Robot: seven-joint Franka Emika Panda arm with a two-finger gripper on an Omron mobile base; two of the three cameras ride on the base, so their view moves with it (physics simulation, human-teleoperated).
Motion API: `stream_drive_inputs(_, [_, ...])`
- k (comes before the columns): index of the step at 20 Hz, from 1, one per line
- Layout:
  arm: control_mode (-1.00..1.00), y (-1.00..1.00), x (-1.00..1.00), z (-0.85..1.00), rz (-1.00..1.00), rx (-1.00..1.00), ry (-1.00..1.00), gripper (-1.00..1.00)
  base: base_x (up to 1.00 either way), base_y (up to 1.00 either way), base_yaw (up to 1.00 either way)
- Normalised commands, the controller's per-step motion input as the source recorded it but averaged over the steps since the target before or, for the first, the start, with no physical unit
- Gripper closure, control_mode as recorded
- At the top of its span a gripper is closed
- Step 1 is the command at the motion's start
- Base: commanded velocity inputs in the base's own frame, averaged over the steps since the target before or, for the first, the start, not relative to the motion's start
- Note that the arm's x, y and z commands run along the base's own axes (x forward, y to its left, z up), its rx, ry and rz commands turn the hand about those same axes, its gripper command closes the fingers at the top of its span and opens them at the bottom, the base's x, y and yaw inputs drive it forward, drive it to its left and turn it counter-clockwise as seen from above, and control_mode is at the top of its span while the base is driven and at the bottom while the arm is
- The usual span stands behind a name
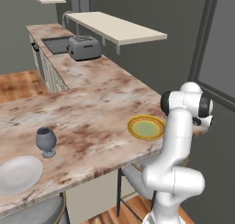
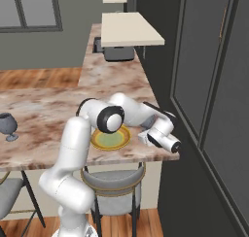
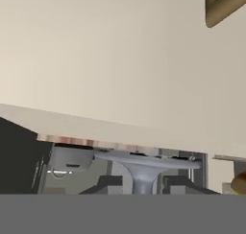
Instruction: Retrieve the wine glasses from the counter and place one next to each plate.
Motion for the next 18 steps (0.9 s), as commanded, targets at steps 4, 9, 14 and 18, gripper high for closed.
stream_drive_inputs(4, [-1.00, 0.28, -0.02, -0.78, 0.00, -0.07, 0.00, 1.00, 0.00, 0.00, 0.00])
stream_drive_inputs(9, [-1.00, 0.33, -0.10, -0.41, 0.00, -0.04, -0.01, -1.00, 0.00, 0.00, 0.00])
stream_drive_inputs(14, [-1.00, -0.04, -0.02, -0.02, 0.00, 0.00, -0.01, -1.00, 0.00, 0.00, 0.00])
stream_drive_inputs(18, [-1.00, -0.07, -0.14, 0.00, 0.00, 0.00, 0.00, -1.00, 0.00, 0.00, 0.00])
